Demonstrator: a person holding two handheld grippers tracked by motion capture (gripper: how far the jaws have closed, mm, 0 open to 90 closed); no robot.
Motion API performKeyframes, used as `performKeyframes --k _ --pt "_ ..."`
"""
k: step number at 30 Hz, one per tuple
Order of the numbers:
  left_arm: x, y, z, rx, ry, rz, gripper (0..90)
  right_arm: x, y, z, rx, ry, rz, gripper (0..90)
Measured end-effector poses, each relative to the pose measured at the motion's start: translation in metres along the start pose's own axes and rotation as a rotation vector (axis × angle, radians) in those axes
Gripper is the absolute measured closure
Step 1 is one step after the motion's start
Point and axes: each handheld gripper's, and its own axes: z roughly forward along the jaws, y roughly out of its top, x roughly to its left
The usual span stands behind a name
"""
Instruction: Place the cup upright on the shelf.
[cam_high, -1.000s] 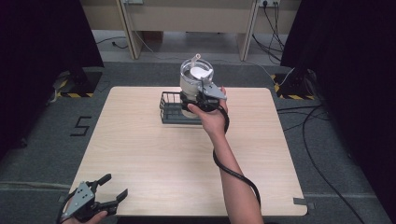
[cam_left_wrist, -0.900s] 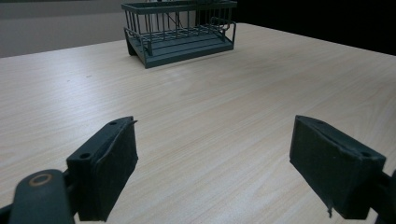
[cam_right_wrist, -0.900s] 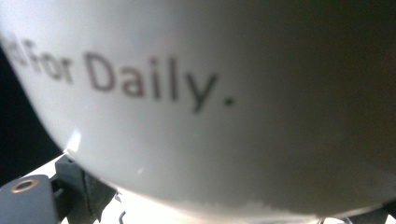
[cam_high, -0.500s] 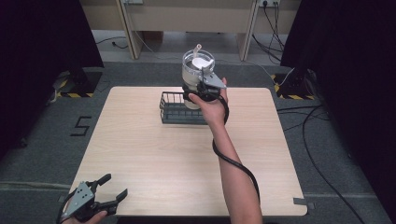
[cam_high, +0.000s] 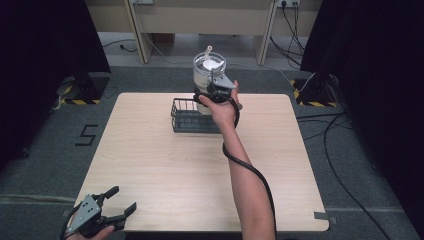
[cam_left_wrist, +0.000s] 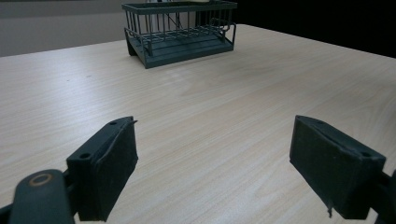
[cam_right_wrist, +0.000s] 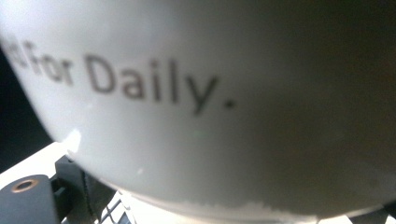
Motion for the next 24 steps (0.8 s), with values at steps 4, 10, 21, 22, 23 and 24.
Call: performKeyframes --k 4,10,21,22,23,24 --pt "0.000 0.000 0.000 0.002 0.001 0.000 14.4 -0.001 -0.003 0.007 0.014 -0.006 0.007 9.8" --pt "0.000 0.000 0.000 0.000 0.001 -0.001 14.4 -0.003 -0.011 0.017 0.037 -0.018 0.017 9.8" --pt "0.000 0.000 0.000 0.000 -0.002 -0.002 14.4 -0.001 -0.033 0.030 0.083 -0.031 0.001 9.7" --pt "0.000 0.000 0.000 0.000 -0.003 -0.002 14.4 -0.001 -0.034 0.031 0.086 -0.032 -0.002 9.8" --pt "0.000 0.000 0.000 -0.001 -0.003 -0.002 14.4 -0.001 -0.036 0.031 0.089 -0.034 -0.001 9.7" --pt "0.000 0.000 0.000 -0.001 -0.003 -0.002 14.4 -0.001 -0.038 0.032 0.090 -0.033 -0.001 9.7"
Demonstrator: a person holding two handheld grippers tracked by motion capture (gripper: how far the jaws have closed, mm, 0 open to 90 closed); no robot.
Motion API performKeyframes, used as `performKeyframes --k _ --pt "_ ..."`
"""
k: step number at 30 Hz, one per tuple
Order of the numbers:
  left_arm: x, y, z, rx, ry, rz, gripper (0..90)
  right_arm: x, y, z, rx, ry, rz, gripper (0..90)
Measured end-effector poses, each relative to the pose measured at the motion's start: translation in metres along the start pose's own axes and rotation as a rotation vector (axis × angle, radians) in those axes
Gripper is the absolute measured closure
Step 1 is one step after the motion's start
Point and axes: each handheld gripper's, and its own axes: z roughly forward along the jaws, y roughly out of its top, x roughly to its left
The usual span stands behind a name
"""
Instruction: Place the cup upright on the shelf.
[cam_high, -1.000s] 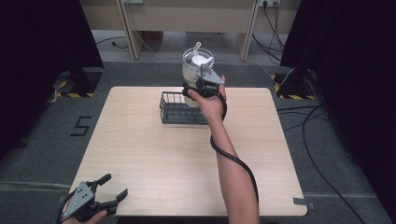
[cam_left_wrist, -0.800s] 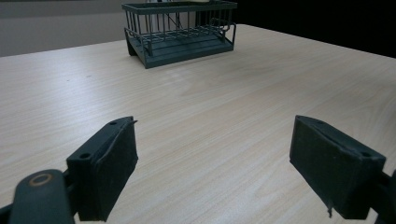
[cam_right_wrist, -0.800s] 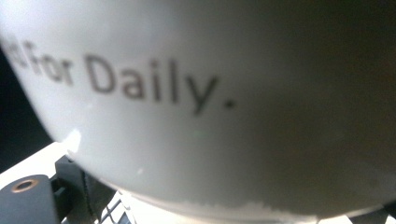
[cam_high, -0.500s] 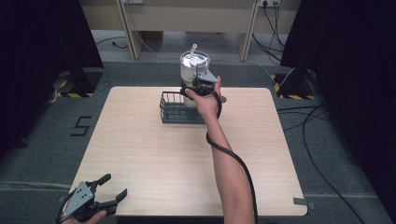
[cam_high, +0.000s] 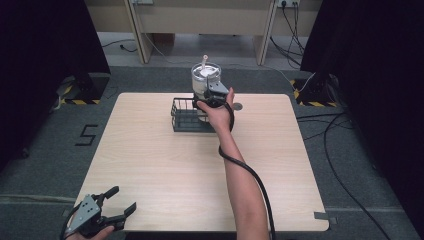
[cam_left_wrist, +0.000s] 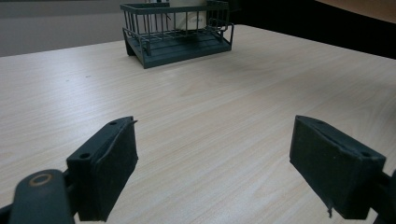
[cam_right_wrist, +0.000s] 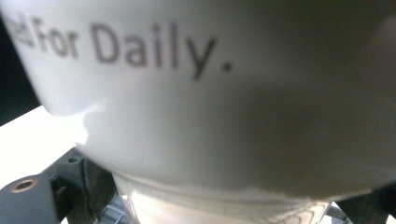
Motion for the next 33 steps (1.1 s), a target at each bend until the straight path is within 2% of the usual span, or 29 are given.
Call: performKeyframes --k 10,14,22,33 --pt "-0.001 0.000 0.000 0.002 -0.004 0.004 14.4 0.002 -0.008 0.001 -0.003 0.004 -0.018 9.4" --pt "-0.001 0.000 0.000 0.002 -0.005 0.009 14.4 0.002 -0.012 0.000 -0.025 -0.002 -0.004 9.1" --pt "-0.001 0.000 0.000 0.002 -0.003 0.008 14.4 0.004 -0.014 -0.001 -0.026 -0.010 0.006 7.4" --pt "-0.001 0.000 0.000 0.004 -0.001 0.013 14.4 0.002 -0.015 -0.012 -0.017 -0.013 -0.006 4.1"
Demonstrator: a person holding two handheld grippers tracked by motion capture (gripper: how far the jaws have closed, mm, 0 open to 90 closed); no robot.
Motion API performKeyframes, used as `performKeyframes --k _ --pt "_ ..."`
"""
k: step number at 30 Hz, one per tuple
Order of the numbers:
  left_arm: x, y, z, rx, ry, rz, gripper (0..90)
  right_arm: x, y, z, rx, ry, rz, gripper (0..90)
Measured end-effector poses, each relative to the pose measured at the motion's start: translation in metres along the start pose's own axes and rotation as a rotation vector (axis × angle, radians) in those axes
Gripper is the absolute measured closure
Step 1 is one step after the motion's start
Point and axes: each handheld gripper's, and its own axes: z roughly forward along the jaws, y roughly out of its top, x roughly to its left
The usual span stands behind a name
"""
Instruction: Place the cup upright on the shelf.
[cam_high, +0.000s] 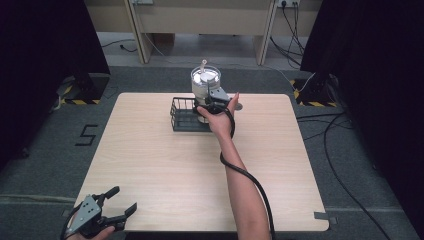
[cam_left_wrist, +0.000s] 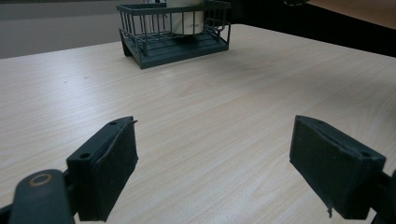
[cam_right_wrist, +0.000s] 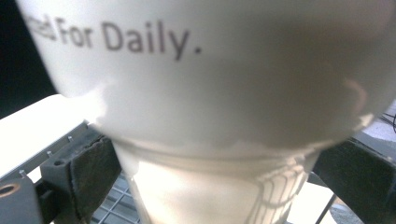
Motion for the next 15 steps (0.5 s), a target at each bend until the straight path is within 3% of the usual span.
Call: performKeyframes --k 15 --pt "0.000 0.000 0.000 0.003 0.003 0.005 14.4 -0.004 -0.002 -0.022 -0.021 0.005 0.007 4.0"
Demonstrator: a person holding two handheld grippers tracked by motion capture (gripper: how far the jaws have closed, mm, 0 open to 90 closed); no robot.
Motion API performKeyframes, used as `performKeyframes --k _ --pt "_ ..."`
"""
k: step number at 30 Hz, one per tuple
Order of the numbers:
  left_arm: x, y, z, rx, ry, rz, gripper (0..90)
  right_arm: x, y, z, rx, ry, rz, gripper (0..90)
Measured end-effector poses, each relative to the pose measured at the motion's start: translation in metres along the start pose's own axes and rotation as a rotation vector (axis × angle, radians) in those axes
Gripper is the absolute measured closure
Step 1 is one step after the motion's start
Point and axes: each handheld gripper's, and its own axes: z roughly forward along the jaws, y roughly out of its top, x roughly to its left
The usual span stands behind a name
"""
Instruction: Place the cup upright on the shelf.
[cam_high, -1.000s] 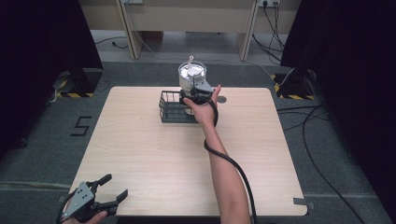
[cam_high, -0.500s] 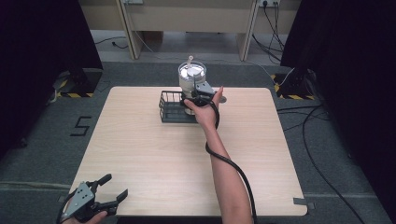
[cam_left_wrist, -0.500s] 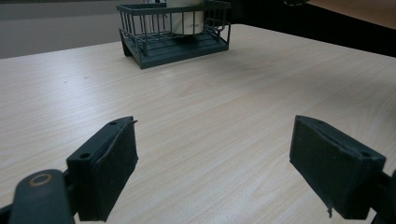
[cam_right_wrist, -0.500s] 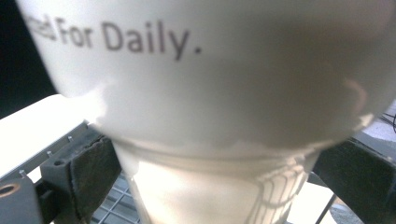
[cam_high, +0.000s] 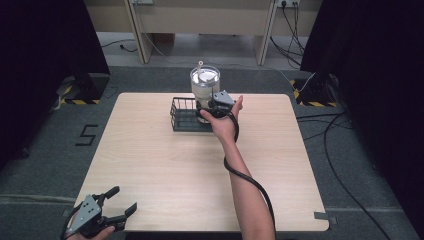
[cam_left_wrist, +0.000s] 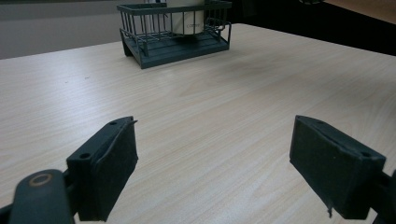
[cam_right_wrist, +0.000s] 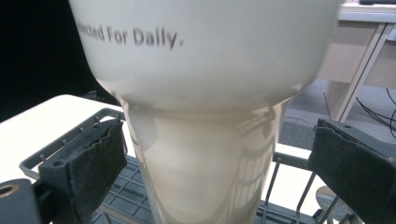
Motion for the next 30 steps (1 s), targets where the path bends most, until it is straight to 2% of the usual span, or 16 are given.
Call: performKeyframes --k 11,16,24,30 --pt "0.000 0.000 0.000 0.001 0.001 0.000 14.4 0.001 0.006 -0.017 -0.012 0.015 0.000 4.5" --pt "-0.001 0.000 0.000 -0.001 0.001 0.000 14.4 0.001 0.001 -0.025 0.003 0.024 -0.009 4.7" --pt "-0.001 0.000 0.001 0.002 0.000 0.003 14.4 -0.004 -0.008 -0.040 0.010 0.037 0.022 6.0" --pt "-0.001 0.000 0.001 0.004 0.001 0.005 14.4 -0.007 -0.012 -0.052 0.004 0.042 0.026 6.1"
